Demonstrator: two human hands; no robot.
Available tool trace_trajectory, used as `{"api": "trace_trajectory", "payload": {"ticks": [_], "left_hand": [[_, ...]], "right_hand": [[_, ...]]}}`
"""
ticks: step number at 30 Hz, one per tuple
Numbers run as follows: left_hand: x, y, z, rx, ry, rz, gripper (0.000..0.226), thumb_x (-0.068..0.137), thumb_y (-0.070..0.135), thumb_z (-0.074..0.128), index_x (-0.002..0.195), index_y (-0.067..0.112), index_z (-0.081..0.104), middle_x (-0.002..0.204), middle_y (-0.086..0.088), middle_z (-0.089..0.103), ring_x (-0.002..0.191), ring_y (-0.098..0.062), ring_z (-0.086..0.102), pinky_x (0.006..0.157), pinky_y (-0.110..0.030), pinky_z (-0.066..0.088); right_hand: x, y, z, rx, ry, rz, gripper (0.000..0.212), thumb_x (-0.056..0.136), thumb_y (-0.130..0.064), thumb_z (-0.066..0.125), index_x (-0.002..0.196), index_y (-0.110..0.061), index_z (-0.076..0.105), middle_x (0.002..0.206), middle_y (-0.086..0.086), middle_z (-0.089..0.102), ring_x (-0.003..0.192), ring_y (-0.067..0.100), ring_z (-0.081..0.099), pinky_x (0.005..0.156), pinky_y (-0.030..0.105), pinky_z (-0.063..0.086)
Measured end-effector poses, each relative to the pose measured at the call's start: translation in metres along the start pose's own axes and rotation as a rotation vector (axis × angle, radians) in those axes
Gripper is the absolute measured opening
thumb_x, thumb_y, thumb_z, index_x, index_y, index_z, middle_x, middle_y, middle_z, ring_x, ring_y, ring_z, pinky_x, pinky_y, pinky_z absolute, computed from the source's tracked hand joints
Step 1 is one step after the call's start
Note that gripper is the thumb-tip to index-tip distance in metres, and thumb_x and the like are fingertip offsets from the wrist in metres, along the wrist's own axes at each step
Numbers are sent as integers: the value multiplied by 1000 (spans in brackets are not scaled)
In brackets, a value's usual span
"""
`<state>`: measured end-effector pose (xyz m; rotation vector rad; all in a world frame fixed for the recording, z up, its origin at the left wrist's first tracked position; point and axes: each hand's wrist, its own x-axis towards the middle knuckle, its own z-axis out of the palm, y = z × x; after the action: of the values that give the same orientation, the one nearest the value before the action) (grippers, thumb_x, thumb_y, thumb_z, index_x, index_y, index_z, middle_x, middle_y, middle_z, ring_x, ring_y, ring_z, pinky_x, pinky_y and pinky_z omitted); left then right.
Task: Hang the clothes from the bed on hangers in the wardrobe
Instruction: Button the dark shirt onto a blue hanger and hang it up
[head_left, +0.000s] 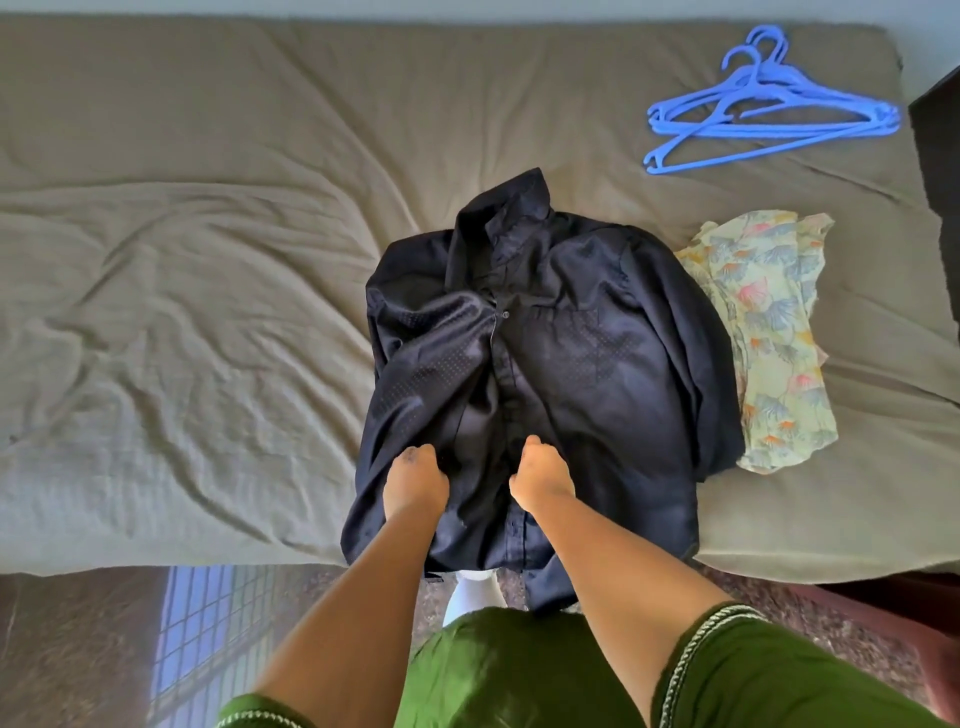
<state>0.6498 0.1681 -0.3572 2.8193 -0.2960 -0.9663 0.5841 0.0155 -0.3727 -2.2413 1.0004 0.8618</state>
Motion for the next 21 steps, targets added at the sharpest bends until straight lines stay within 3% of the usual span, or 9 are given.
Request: {"api": "trace_trajectory", "payload": {"ticks": [2, 4, 7, 10, 13, 17, 21], "left_hand": [[-9, -2, 10, 29, 39, 4, 26, 91, 31, 59, 107, 12, 51, 113, -8, 49, 107, -28, 47, 81, -38, 46], [-8, -5, 14, 60, 64, -4, 23, 94, 22, 53, 114, 12, 48, 118, -9, 46, 109, -29, 47, 82, -37, 43], [-16, -4, 20, -59, 139, -26, 20, 95, 9, 41, 111, 9, 54, 114, -14, 53, 101, -31, 53, 78, -36, 41], [-31, 3, 11, -264, 192, -82, 16, 91, 10, 59, 105, 7, 64, 108, -12, 62, 101, -31, 57, 79, -34, 43], [-47, 7, 6, -391, 205, -94, 13, 82, 13, 74, 93, 9, 67, 97, -7, 68, 94, -25, 62, 74, -26, 42], [-64, 7, 2, -342, 219, -83, 9, 82, 17, 74, 87, 14, 68, 94, -6, 67, 91, -25, 62, 72, -27, 43], [-76, 7, 6, 86, -150, -13, 24, 85, 25, 65, 106, 14, 66, 102, -8, 67, 95, -28, 63, 70, -33, 48]], "right_hand": [[-2, 6, 5, 81, 36, -5, 34, 87, -10, 61, 118, -6, 49, 119, 16, 60, 112, 35, 59, 90, 38, 51], [0, 6, 6, 165, 101, 0, 29, 88, -7, 56, 117, -6, 54, 119, 15, 59, 110, 35, 58, 89, 36, 50], [-16, 21, 8, 178, 275, -84, 16, 92, -7, 49, 107, -8, 56, 112, 12, 56, 102, 33, 56, 75, 34, 42], [-41, 31, 7, 341, 477, -177, 8, 95, -10, 48, 97, -5, 54, 99, 14, 54, 90, 33, 53, 72, 38, 40], [-65, 34, 9, 427, 560, -239, 9, 90, -11, 46, 87, -5, 52, 90, 15, 54, 83, 33, 50, 70, 40, 40], [-85, 31, 10, 230, 405, -325, 29, 81, -28, 35, 81, -5, 52, 87, 15, 55, 86, 37, 51, 70, 43, 42], [-80, 29, 9, -21, 46, -198, 30, 91, -29, 49, 110, -6, 54, 118, 13, 52, 113, 35, 48, 87, 42, 44]]}}
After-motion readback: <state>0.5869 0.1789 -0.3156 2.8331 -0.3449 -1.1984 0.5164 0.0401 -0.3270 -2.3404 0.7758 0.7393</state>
